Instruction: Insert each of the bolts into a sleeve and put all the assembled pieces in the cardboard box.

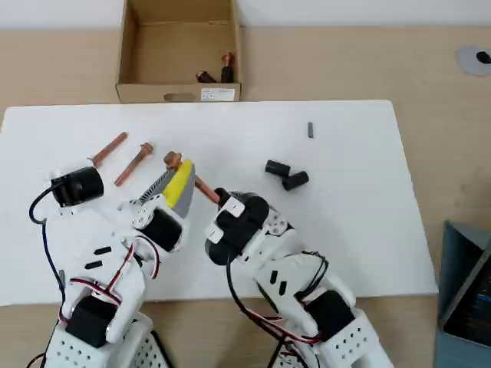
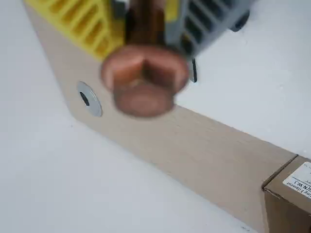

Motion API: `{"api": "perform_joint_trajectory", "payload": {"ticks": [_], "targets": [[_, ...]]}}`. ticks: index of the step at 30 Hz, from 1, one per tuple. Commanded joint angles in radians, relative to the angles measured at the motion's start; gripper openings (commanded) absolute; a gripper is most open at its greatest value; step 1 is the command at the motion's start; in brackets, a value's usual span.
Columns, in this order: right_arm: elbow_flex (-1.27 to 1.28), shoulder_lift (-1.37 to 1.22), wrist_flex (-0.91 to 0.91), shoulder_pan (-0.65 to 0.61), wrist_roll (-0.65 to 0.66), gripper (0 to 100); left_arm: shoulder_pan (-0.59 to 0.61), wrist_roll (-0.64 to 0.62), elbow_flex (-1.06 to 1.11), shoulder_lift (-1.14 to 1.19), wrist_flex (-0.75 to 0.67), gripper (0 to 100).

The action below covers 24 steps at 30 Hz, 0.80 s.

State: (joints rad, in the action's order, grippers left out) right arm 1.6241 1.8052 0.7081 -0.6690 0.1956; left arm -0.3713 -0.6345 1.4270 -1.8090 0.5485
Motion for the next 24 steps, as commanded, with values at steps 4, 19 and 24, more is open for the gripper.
{"api": "perform_joint_trajectory", "payload": {"ticks": [4,19,24], "targets": [[-0.056,0.119,-0.025,-0.016,0.011,0.9,0.018,0.068,0.075,-0.013,-0.155,0],[-0.067,0.119,-0.026,-0.016,0.011,0.9,-0.078,0.114,0.147,-0.013,-0.216,0],[-0.074,0.119,-0.026,-0.016,0.011,0.9,-0.086,0.115,0.147,-0.013,-0.115,0]]}}
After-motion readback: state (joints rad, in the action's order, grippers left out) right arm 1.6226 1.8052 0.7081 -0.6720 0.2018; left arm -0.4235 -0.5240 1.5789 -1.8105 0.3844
